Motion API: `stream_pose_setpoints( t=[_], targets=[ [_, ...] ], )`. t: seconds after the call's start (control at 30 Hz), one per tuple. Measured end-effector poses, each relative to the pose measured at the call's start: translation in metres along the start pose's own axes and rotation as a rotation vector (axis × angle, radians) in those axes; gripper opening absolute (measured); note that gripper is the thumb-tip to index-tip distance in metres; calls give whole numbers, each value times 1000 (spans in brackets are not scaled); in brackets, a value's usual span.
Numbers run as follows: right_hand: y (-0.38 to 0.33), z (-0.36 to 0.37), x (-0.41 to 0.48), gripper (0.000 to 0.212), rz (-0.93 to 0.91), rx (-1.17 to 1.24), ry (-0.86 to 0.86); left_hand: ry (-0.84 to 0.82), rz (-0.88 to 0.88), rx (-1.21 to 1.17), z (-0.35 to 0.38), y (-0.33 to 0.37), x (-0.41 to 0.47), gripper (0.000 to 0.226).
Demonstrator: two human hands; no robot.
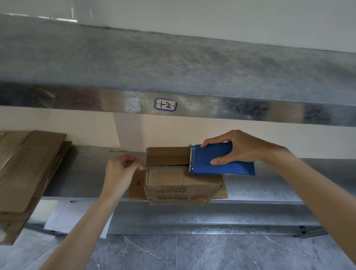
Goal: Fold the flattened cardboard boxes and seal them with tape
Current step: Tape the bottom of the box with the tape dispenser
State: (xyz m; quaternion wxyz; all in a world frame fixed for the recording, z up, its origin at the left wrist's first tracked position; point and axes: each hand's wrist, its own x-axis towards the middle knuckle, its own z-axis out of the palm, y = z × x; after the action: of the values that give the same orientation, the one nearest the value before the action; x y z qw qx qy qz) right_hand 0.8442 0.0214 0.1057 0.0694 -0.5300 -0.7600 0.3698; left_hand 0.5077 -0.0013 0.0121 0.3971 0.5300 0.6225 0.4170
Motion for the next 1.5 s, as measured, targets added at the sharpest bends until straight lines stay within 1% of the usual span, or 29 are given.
stream_pose_setpoints(
  t=[0.37,0.47,0.6,0.67,0.73,0.87,1.0,1.07,1.1,1.13,1.17,1.2,1.27,1.3,1.33,1.37,1.4,1.43,1.5],
  targets=[
    [-2,2,1,46,2,18,-13,57,79,166,8,-16,0,21],
    [-1,2,0,46,7,25,-9,85,100,152,13,-19,-3,10],
    [-1,3,-1,46,15,29,-4,119,121,101,22,-21,-10,4],
    [-1,2,-1,45,21,22,-5,134,91,51,25,-21,-12,19],
    [-1,2,-1,45,27,23,1,148,90,87,28,-23,-11,29],
    [0,2,-4,45,27,32,9,156,56,219,30,-39,-18,28],
    [-1,2,-2,44,41,24,2,191,42,220,28,-42,-14,28],
    [0,2,-2,44,38,19,4,240,126,225,22,-34,-6,25],
    [0,2,-3,44,37,19,6,252,204,229,19,-29,-3,24],
    [0,2,-3,43,35,17,7,229,287,232,16,-22,-1,25],
    [0,2,-3,44,34,15,8,160,357,236,15,-14,1,30],
    [0,2,-3,44,34,9,8,44,401,257,16,-6,2,41],
    [-1,1,-3,45,33,-2,6,-245,446,417,22,9,2,77],
    [-2,0,-3,45,34,-6,4,-364,469,538,27,13,2,98],
    [-3,0,-4,46,37,-11,0,-446,494,655,33,15,2,117],
    [-3,-1,-5,46,37,-19,-1,-486,517,754,39,15,3,129],
    [-4,-1,-6,46,34,-28,0,-492,534,829,43,14,3,134],
    [-5,-1,-6,46,30,-35,2,-471,546,871,47,12,3,135],
    [-5,-1,-8,47,27,-40,4,-384,579,862,51,8,4,128]
  ],
)
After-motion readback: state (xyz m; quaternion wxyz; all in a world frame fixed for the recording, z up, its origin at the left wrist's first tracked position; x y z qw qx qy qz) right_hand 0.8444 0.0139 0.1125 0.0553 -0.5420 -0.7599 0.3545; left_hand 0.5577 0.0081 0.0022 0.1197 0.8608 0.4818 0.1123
